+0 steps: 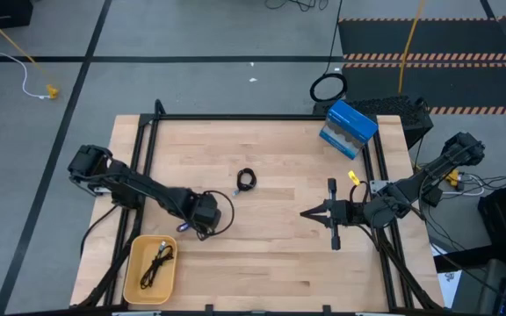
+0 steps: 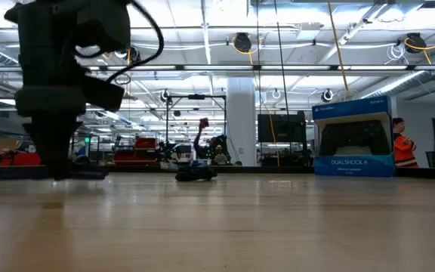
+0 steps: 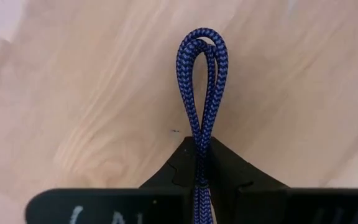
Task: Pick and place USB-C Cables
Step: Put the blue charger cable into the yellow bin
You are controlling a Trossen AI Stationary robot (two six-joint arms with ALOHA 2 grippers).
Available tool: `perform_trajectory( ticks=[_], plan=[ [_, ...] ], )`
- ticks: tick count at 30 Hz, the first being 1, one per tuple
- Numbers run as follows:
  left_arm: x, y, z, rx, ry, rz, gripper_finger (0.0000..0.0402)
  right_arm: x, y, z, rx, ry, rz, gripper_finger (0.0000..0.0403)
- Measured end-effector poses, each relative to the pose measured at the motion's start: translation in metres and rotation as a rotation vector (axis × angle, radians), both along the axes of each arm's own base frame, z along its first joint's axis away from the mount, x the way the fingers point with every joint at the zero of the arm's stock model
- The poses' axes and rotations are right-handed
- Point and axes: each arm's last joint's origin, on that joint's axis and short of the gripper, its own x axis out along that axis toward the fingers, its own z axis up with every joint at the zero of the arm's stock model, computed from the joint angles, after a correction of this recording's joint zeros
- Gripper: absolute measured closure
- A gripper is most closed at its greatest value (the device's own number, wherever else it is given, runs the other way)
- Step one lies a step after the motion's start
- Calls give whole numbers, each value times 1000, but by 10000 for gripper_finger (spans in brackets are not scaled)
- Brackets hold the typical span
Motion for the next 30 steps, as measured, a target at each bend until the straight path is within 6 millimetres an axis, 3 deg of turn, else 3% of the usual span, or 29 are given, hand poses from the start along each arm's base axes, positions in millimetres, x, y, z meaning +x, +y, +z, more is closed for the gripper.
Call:
perform_trajectory(
  ticks=[15,24,30],
  plan=[
    [-12,2,47,-48,-115,7,379,0,0,-1,-4,6,0,403],
    [-37,8,66,-80,-43,27,380,0,0,-1,-4,6,0,403],
    [-45,10,96,-57,29,25,380,0,0,-1,-4,6,0,403]
  ],
)
